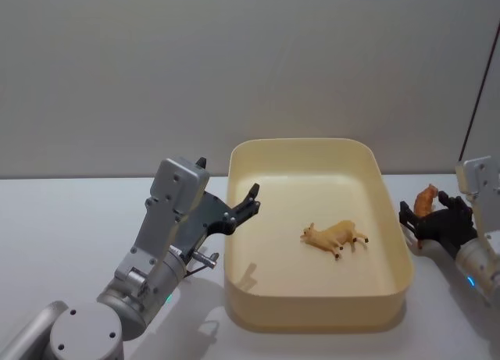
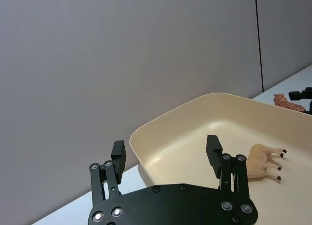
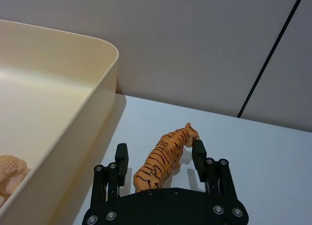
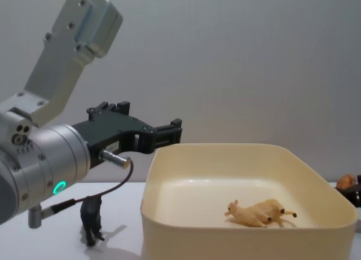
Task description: Pick up the toy alternately with two hands and place it into the central storage box.
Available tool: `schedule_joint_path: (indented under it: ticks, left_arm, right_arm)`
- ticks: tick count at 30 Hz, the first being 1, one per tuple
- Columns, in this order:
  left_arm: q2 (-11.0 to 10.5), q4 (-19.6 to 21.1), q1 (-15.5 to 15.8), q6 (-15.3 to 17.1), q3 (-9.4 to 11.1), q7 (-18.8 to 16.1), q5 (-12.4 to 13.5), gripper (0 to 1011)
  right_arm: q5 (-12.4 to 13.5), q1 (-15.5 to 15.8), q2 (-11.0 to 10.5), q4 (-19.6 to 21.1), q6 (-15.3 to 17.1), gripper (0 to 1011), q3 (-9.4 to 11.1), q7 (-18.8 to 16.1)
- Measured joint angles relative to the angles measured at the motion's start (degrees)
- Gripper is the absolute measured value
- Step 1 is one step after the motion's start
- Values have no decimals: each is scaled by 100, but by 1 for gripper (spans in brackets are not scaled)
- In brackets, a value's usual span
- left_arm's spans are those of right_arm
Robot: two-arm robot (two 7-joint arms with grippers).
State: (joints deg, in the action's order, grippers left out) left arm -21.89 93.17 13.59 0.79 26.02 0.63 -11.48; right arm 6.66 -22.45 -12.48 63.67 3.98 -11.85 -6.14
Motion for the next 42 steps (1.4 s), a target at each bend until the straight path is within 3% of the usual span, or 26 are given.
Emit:
schedule_joint_path:
  ticks: [17, 31, 42]
  left_arm:
    - [0, 0, 0, 0, 0, 0, 0, 1001]
    - [0, 0, 0, 0, 0, 0, 0, 1001]
    - [0, 0, 0, 0, 0, 0, 0, 1001]
  right_arm:
    - [-106, -140, 74, -244, -85, 299, -44, 74]
    - [-45, -1, 17, 8, -222, 288, 4, 89]
    - [98, 152, -88, 714, -429, 288, 94, -122]
